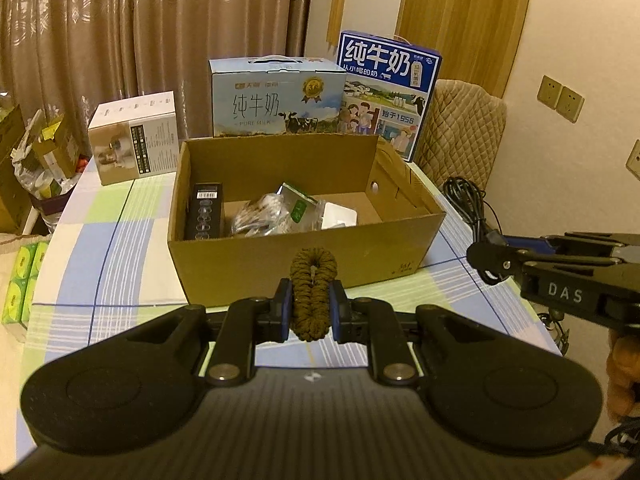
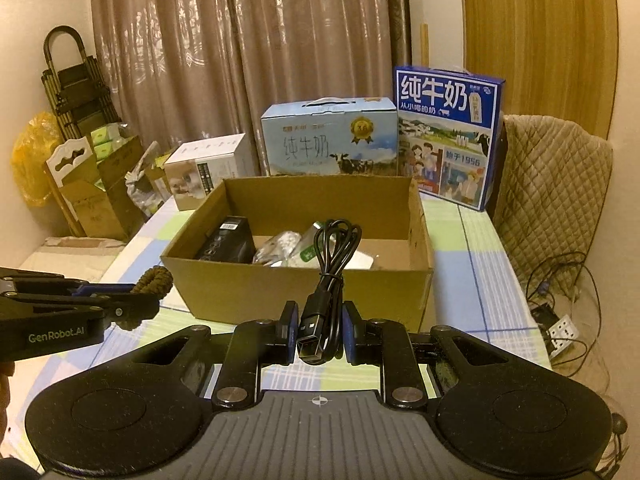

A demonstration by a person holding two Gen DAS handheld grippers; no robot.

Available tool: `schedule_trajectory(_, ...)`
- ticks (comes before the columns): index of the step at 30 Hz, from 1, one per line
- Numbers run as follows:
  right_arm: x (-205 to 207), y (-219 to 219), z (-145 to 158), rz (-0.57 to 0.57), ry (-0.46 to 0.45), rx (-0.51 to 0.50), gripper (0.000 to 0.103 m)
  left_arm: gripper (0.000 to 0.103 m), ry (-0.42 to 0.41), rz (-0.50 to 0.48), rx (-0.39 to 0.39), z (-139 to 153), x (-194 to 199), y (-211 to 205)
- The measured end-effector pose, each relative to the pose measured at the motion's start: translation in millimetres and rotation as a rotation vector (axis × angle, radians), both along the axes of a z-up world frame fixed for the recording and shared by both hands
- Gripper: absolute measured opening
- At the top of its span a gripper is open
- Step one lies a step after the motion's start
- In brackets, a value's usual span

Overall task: Organize objects
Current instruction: 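Carry hair tie with left tool while right tool carries cable into cardboard box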

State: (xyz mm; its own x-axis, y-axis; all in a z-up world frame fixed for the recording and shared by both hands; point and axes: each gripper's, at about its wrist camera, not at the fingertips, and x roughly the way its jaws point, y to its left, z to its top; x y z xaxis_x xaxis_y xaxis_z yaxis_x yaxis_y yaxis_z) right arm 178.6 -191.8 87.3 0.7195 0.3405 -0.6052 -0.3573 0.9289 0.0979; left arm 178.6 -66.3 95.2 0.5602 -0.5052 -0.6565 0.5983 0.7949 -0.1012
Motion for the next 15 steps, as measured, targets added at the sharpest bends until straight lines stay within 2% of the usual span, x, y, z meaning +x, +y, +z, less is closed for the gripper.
schedule_trajectory(6,25,-3,3,0.002,0.003,-0.014,0.019,0.015,0.008,0.008,0.004,0,25,-6)
schedule_trajectory(15,80,-1,20,0.0,0.002,-0.016,0.019,0.015,0.008,0.024,0.003,10,83,-17)
